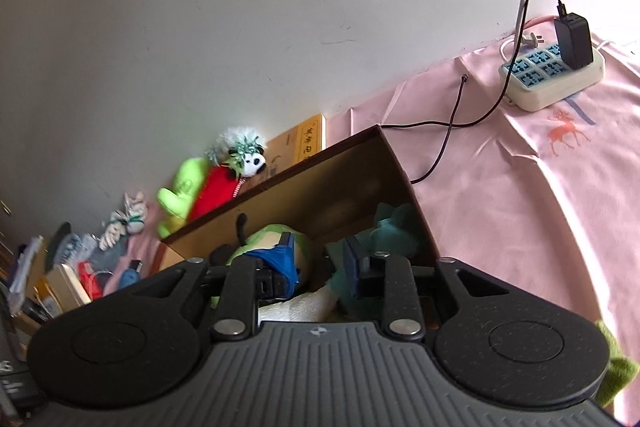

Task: Organize soft objects
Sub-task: 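Open both tools to drop the items inside the box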

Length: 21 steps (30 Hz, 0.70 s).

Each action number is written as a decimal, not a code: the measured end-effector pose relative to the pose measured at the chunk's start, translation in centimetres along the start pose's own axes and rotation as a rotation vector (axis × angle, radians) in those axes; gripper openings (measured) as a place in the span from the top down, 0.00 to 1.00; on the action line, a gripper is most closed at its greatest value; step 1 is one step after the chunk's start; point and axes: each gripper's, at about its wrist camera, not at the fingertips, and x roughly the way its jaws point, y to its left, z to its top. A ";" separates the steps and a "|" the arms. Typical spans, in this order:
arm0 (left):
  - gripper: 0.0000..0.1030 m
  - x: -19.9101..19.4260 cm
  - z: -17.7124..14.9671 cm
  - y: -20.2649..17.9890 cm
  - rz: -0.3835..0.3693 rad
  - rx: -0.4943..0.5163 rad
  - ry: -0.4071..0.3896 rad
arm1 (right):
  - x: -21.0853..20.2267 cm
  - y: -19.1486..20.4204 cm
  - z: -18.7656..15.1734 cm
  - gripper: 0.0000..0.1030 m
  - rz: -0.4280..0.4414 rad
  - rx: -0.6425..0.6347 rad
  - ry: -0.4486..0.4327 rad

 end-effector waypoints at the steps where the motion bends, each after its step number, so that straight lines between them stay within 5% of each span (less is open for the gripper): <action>1: 0.34 -0.1 -0.1 0.0 0.005 0.002 -0.002 | -0.3 0.1 -0.1 0.90 0.003 0.005 -0.004; 21: 0.34 -3.5 -1.4 -0.8 0.068 0.047 -0.028 | -4.2 0.9 -2.2 0.90 0.055 -0.022 -0.004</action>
